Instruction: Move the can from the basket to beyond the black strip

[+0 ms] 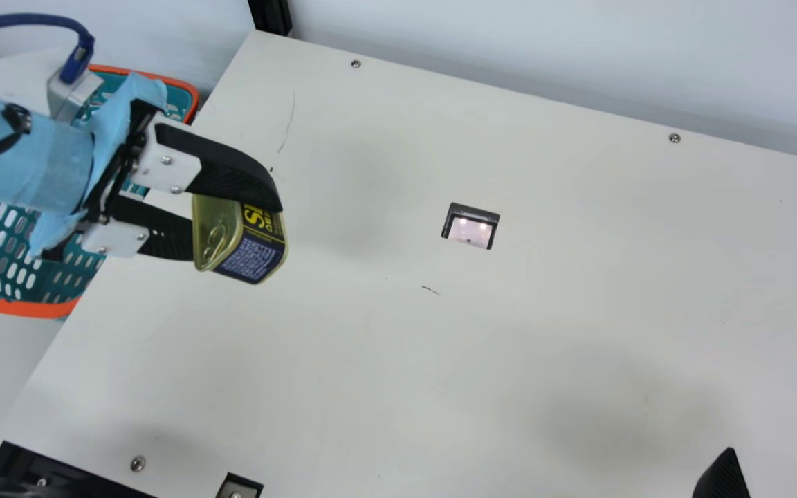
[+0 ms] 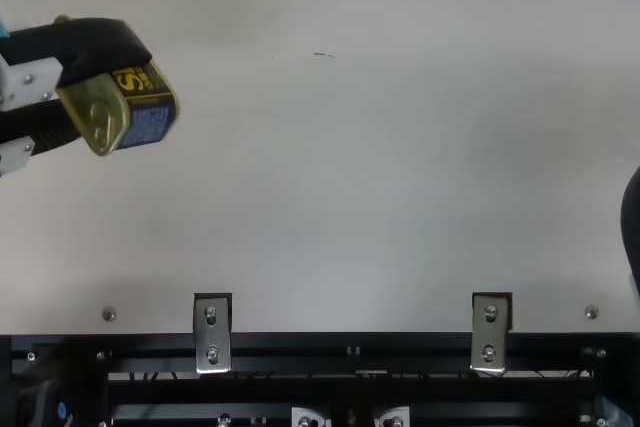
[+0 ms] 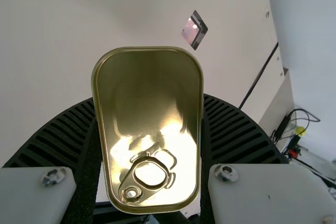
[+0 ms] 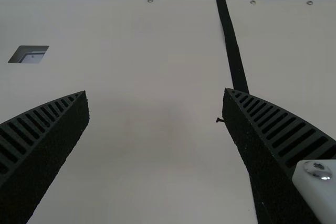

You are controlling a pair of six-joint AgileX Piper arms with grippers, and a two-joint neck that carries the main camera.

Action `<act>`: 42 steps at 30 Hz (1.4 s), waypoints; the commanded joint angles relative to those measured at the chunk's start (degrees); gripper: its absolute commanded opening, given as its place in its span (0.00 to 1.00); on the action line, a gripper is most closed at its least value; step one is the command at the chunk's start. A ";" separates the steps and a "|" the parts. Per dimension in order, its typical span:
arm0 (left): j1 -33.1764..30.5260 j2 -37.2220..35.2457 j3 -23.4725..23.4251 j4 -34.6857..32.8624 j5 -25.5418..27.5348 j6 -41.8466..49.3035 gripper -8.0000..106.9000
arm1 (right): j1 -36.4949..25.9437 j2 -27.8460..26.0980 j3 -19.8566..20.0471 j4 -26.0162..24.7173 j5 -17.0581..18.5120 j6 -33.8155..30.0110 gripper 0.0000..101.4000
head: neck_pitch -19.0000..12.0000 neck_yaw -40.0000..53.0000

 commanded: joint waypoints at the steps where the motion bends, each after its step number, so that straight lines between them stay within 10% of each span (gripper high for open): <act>1: 0.00 0.00 0.00 0.00 0.00 0.00 0.16 | 0.00 0.00 0.00 0.00 0.00 0.00 1.00 | -1.86 2.15; 21: 0.62 0.08 -0.66 0.43 -0.03 0.69 0.16 | 0.00 0.00 0.00 0.00 0.00 0.00 1.00 | -1.74 1.63; 42: -14.48 3.33 -13.66 13.21 0.03 14.28 0.16 | 0.00 0.00 0.00 0.00 0.00 0.00 1.00 | 2.13 -18.20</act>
